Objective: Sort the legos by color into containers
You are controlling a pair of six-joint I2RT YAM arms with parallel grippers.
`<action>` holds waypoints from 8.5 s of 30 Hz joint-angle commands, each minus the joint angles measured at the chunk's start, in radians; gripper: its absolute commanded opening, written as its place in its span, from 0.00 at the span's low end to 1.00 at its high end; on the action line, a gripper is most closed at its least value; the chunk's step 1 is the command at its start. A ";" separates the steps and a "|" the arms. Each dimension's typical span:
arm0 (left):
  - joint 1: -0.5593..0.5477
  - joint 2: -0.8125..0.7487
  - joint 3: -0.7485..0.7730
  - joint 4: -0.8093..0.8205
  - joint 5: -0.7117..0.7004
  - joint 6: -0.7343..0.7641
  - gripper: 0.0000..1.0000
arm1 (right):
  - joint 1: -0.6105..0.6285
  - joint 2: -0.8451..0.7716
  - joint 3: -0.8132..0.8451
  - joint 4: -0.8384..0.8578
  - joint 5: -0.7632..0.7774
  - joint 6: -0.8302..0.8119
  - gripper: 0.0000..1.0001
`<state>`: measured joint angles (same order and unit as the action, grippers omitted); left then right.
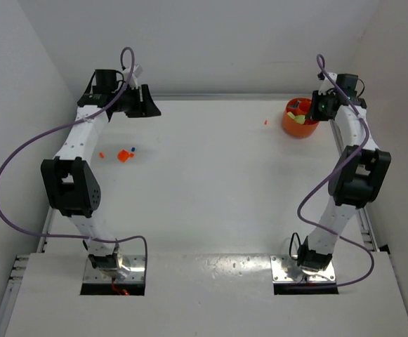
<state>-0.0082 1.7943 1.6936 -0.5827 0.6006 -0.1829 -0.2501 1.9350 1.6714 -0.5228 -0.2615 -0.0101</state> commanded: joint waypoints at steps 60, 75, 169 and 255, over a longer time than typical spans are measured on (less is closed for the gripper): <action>-0.018 0.254 0.051 -0.186 -0.645 0.152 0.46 | 0.006 -0.091 0.005 0.014 -0.127 0.010 0.32; -0.018 0.347 -0.005 -0.115 -0.694 0.189 0.43 | 0.006 -0.091 0.014 0.014 -0.136 0.010 0.33; -0.144 0.146 -0.170 0.307 0.926 -0.397 0.03 | 0.666 -0.281 -0.472 0.535 -0.687 -0.361 0.41; -0.023 0.073 -0.132 0.176 0.456 -0.204 0.56 | 0.594 -0.341 -0.548 0.494 -0.285 -0.101 0.13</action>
<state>-0.0818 1.9511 1.4773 -0.3912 1.2255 -0.4679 0.4381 1.6360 1.1454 -0.0132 -0.6281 -0.2523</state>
